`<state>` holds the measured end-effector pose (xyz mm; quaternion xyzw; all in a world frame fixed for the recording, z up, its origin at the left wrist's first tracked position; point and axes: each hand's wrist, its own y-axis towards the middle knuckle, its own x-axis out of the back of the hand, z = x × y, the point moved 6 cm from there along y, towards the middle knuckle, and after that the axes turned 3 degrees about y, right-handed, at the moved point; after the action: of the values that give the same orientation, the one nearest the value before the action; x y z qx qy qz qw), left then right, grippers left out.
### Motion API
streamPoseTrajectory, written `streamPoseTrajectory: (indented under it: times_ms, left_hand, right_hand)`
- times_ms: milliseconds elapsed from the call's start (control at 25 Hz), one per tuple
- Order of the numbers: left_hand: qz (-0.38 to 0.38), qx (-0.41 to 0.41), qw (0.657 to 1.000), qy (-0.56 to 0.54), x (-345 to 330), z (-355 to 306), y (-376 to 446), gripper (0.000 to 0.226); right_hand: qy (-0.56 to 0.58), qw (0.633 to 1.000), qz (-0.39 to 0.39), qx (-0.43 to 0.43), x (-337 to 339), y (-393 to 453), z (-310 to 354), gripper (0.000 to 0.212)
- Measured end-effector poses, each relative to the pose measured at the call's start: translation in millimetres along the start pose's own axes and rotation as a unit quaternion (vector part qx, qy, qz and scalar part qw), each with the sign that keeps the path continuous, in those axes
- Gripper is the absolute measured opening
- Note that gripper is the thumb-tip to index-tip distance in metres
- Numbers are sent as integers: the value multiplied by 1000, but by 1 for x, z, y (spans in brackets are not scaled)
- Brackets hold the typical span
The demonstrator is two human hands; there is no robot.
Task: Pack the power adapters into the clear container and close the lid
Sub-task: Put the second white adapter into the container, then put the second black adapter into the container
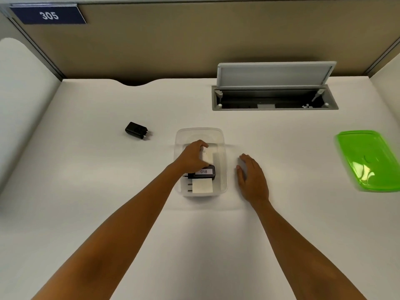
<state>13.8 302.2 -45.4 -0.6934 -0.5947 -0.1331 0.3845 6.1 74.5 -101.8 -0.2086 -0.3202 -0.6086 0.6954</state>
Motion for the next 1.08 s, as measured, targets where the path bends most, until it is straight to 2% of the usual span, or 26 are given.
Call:
streamPoseTrajectory:
  times_ms: [200, 280, 440, 600, 680, 800, 880, 960, 1080]
  left_hand:
    - [21, 33, 999, -27, -3, 12, 1, 57]
    - [1, 33, 999, -20, -1, 7, -1, 46]
    - [-119, -40, 991, -43, 17, -17, -16, 29]
    - [-252, -158, 951, -81, 46, -28, -43, 16]
    - [-332, -165, 925, -82, 68, -11, -51, 17]
    - [-424, -93, 899, -64, 102, 37, -49, 27]
    - [-402, -15, 915, 4, 117, 74, -33, 43]
    - [-332, 64, 935, 109, 129, 107, -13, 63]
    - [-188, 84, 944, 257, 139, 135, 12, 84]
  right_hand:
    - [0, 1000, -3, -4, -1, 0, -2, 47]
    - [-4, 1000, 1, -8, -2, 0, -3, 47]
    - [-70, 997, 29, 22, -4, 6, -1, 51]
    - [-133, 987, 65, 64, -6, 19, -1, 56]
    - [-142, 985, 71, 64, -7, 24, -1, 57]
    - [-149, 984, 73, 67, -7, 28, -1, 58]
    - [-147, 984, 73, 65, -7, 29, -1, 57]
    - [-145, 985, 72, 61, -7, 29, 0, 57]
    - [-145, 985, 68, 60, -6, 30, 0, 57]
